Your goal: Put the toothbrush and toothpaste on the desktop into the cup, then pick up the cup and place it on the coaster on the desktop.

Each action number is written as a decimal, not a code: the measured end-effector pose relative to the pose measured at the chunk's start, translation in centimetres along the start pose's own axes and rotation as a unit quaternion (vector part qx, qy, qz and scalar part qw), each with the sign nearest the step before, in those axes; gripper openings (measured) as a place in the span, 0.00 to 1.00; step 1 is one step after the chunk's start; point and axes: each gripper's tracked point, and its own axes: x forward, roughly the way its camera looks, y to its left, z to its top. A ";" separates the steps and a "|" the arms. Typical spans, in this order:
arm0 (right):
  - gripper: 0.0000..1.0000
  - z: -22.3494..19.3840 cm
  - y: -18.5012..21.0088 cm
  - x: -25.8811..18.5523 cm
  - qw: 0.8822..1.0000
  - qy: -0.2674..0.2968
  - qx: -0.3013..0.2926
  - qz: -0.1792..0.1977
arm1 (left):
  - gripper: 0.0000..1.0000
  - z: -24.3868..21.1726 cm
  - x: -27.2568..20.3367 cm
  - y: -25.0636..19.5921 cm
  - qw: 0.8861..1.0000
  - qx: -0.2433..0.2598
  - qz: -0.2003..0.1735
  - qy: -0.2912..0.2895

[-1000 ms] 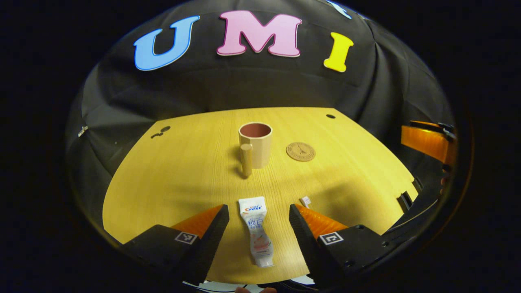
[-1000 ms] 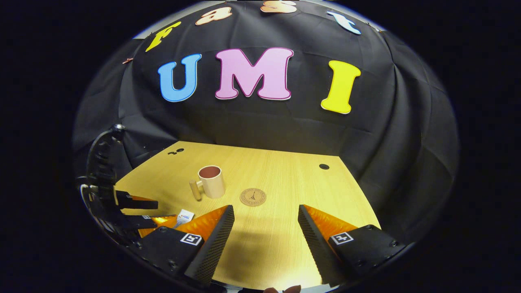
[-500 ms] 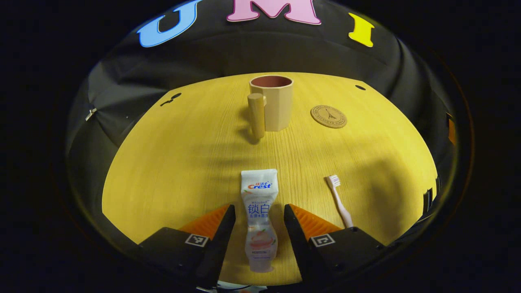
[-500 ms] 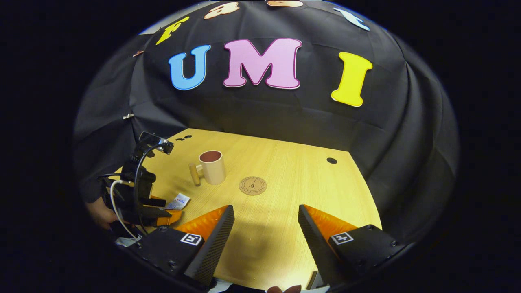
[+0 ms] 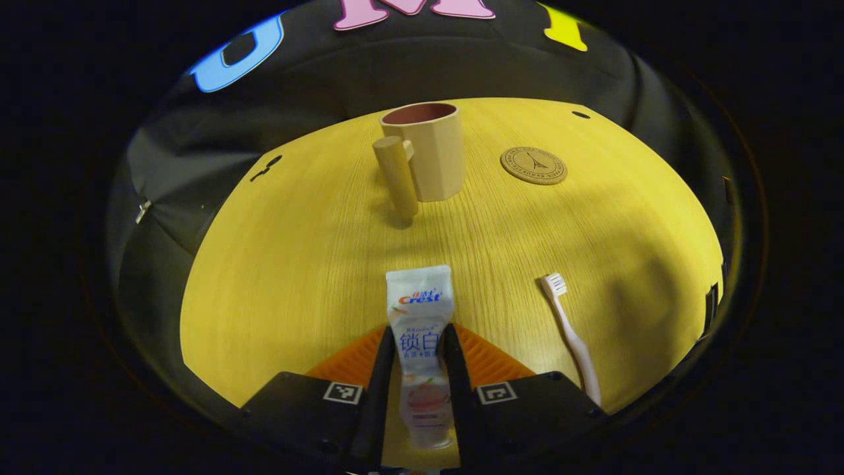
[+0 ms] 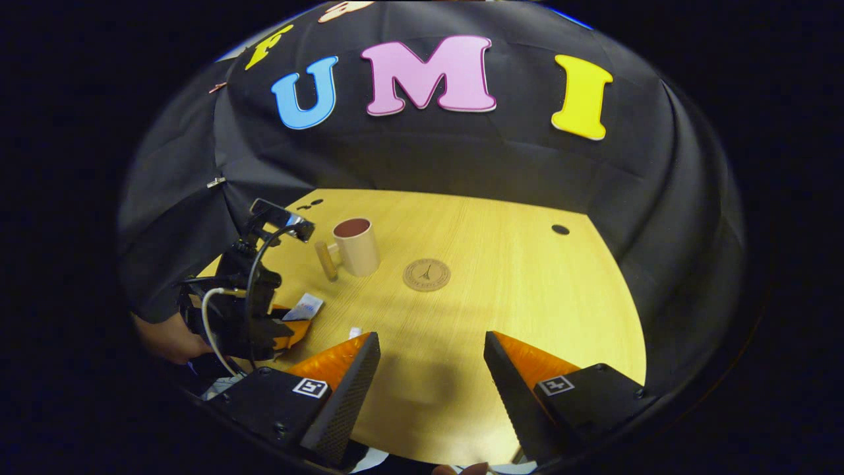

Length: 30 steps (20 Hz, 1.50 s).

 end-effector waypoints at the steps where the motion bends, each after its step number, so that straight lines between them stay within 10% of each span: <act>1: 0.99 -0.6 0.8 0.1 1.000 0.014 0.013 0.002 | 0.36 -0.1 0.1 0.0 1.000 0.005 0.005 0.001; 13: 0.95 -5.5 8.6 3.2 0.991 0.122 -0.005 -0.059 | 0.19 -0.6 -0.6 1.0 0.984 -0.016 -0.173 0.028; 30: 0.34 -10.8 10.6 10.0 0.959 0.259 0.019 -0.114 | 0.19 -1.7 -3.0 7.7 0.979 -0.031 -0.201 -0.010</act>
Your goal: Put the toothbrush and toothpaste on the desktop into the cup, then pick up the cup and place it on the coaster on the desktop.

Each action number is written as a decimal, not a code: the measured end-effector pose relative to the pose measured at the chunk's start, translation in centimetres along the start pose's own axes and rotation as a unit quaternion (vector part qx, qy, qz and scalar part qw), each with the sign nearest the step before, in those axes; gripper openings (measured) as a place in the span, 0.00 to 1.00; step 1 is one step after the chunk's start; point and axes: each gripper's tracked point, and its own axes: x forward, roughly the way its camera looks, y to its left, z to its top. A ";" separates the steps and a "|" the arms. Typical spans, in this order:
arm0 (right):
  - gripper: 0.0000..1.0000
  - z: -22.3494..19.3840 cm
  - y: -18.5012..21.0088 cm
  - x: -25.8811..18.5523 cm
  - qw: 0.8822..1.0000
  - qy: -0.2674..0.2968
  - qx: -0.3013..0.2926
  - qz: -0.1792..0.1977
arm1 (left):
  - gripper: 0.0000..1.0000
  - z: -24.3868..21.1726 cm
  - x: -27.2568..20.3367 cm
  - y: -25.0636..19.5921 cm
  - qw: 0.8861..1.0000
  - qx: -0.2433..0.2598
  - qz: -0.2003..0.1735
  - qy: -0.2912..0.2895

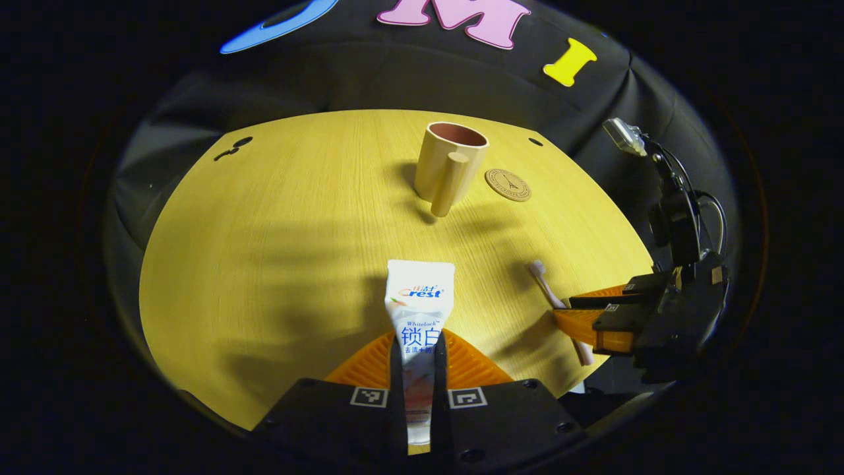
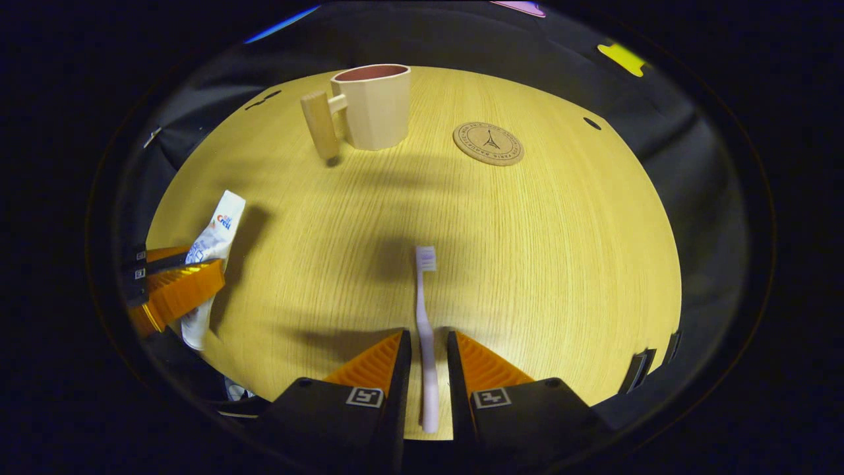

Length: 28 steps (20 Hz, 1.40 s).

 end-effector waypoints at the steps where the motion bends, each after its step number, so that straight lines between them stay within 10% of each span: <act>1: 0.34 0.1 0.3 -0.1 1.000 0.003 0.003 0.012 | 0.19 -0.1 -0.1 0.2 1.000 -0.003 0.001 0.000; 2: 0.41 0.1 0.7 0.3 1.000 0.009 0.013 0.024 | 0.19 -0.2 -0.2 0.4 1.000 -0.006 0.002 0.000; 4: 0.15 0.2 0.8 0.3 0.999 0.013 0.011 0.030 | 0.19 -0.4 -0.3 0.5 1.000 -0.010 0.004 -0.001; 10: 0.05 0.4 1.1 0.1 0.998 0.007 -0.001 0.064 | 0.19 -0.9 -0.7 0.0 1.000 -0.025 0.016 -0.007; 28: 0.05 10.2 -1.0 -10.6 0.943 -0.247 0.045 0.218 | 0.19 11.1 -4.9 -3.9 0.985 -0.051 0.039 -0.160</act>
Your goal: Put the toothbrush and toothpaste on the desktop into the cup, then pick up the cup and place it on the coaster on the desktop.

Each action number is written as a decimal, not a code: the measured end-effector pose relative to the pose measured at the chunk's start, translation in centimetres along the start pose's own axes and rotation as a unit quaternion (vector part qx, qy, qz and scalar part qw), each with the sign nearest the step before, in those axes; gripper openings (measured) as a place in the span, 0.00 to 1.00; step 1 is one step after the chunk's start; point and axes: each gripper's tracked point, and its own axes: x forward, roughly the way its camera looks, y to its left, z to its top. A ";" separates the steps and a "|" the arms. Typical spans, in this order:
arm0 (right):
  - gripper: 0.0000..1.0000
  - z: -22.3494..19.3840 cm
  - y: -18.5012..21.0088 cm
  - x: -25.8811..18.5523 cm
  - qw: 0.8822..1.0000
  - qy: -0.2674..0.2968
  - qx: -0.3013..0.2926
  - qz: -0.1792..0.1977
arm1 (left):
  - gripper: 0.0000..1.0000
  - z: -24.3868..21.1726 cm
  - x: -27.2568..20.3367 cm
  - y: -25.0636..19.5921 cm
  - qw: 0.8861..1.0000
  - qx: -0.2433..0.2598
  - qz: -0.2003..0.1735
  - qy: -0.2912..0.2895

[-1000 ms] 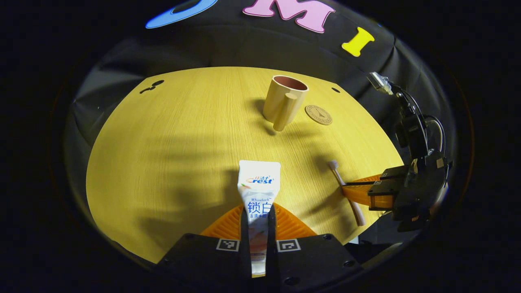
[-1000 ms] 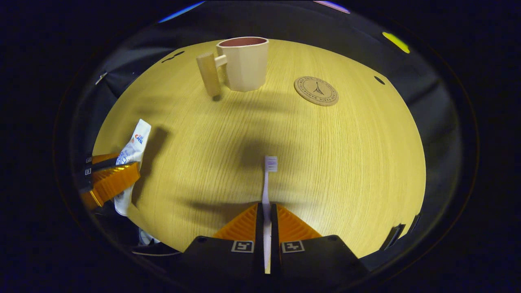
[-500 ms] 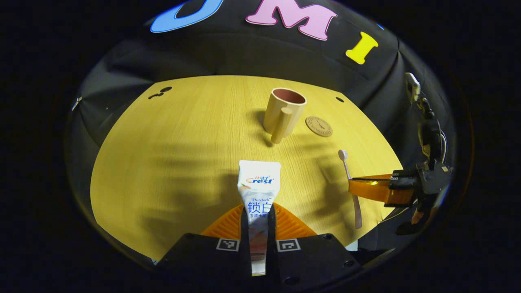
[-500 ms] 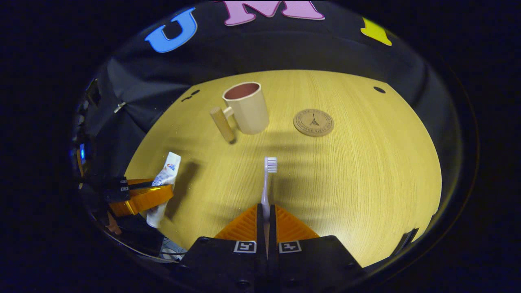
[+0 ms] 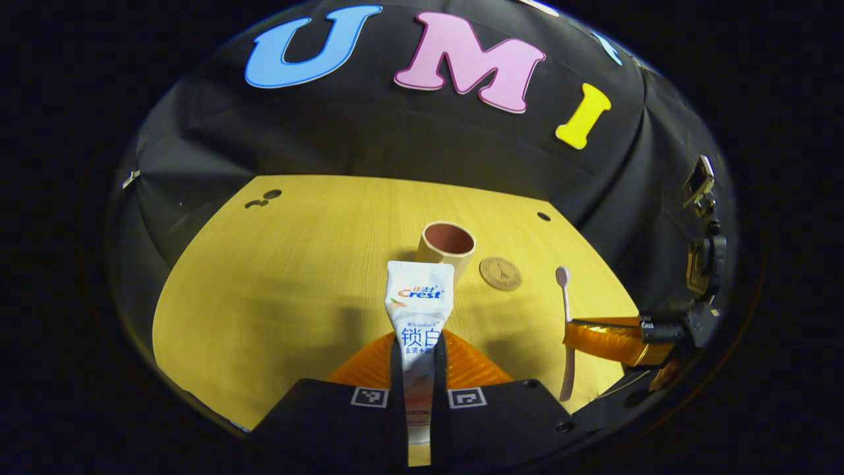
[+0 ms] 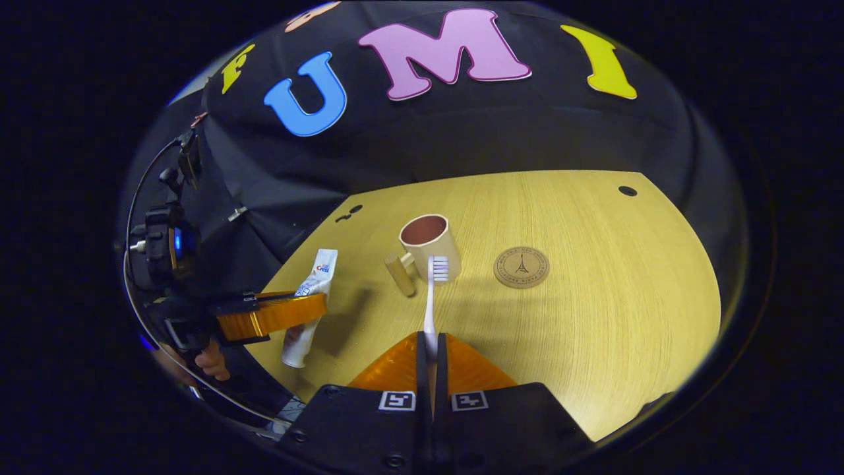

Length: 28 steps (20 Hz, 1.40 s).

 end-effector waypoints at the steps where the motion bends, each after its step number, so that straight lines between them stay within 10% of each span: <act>1: 0.05 0.6 -0.3 -0.1 1.000 -0.006 0.003 0.002 | 0.18 1.0 0.2 -0.3 1.000 -0.006 -0.002 -0.010; 13: 0.05 5.3 -3.7 0.0 0.998 -0.069 0.012 0.003 | 0.17 15.3 5.6 -3.5 0.978 -0.070 -0.031 -0.192; 28: 0.05 7.8 -6.9 2.3 0.994 -0.104 0.039 0.001 | 0.17 15.3 16.4 -2.5 0.974 -0.049 0.000 -0.222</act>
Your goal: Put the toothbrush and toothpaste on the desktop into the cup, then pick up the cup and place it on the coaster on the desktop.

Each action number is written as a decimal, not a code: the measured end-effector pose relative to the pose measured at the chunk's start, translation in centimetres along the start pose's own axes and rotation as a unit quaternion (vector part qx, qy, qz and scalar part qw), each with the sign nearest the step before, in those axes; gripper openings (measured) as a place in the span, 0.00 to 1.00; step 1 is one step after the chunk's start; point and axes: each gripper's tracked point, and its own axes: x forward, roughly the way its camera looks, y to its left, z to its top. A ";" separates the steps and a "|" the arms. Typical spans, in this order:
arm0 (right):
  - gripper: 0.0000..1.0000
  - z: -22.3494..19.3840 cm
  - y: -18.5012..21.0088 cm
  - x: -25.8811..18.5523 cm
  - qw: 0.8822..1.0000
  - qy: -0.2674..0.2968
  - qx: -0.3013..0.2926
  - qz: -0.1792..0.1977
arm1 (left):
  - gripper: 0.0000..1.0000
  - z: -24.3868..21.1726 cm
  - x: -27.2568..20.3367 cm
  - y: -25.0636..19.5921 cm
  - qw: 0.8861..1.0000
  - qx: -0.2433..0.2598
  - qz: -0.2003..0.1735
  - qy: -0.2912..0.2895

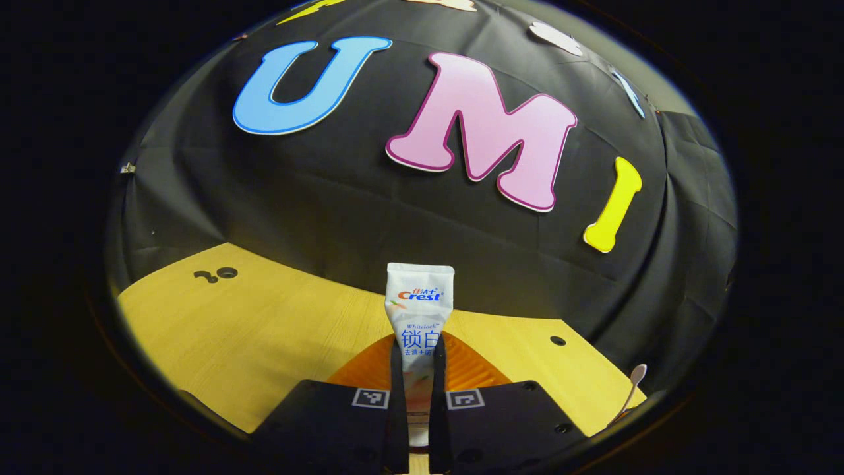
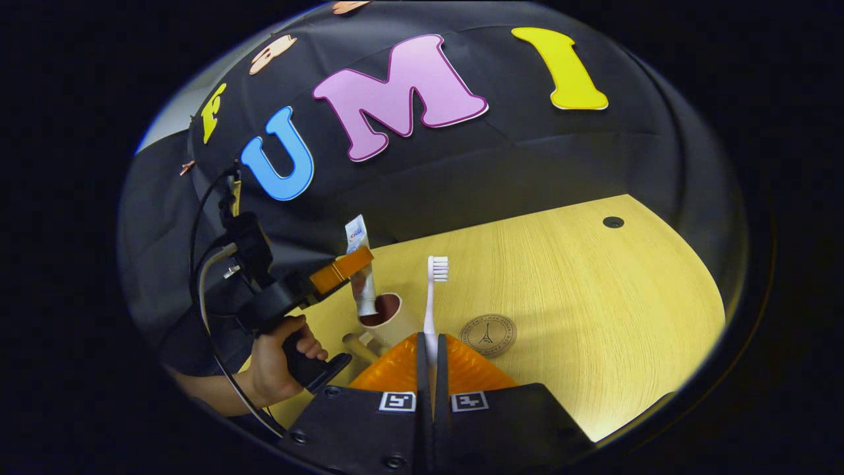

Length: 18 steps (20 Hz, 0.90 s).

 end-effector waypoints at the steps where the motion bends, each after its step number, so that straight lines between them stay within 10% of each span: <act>1: 0.05 0.0 0.0 0.2 1.000 -0.001 0.000 0.000 | 0.17 -0.8 0.2 0.1 1.000 0.003 -0.001 0.007; 17: 0.05 1.6 2.9 1.6 0.999 -0.037 0.017 0.008 | 0.39 -3.9 -4.3 -0.5 0.997 -0.002 -0.042 0.070; 18: 0.05 2.0 3.2 1.7 0.999 -0.044 0.022 0.011 | 0.60 -3.4 -4.6 -0.6 0.997 0.000 -0.045 0.066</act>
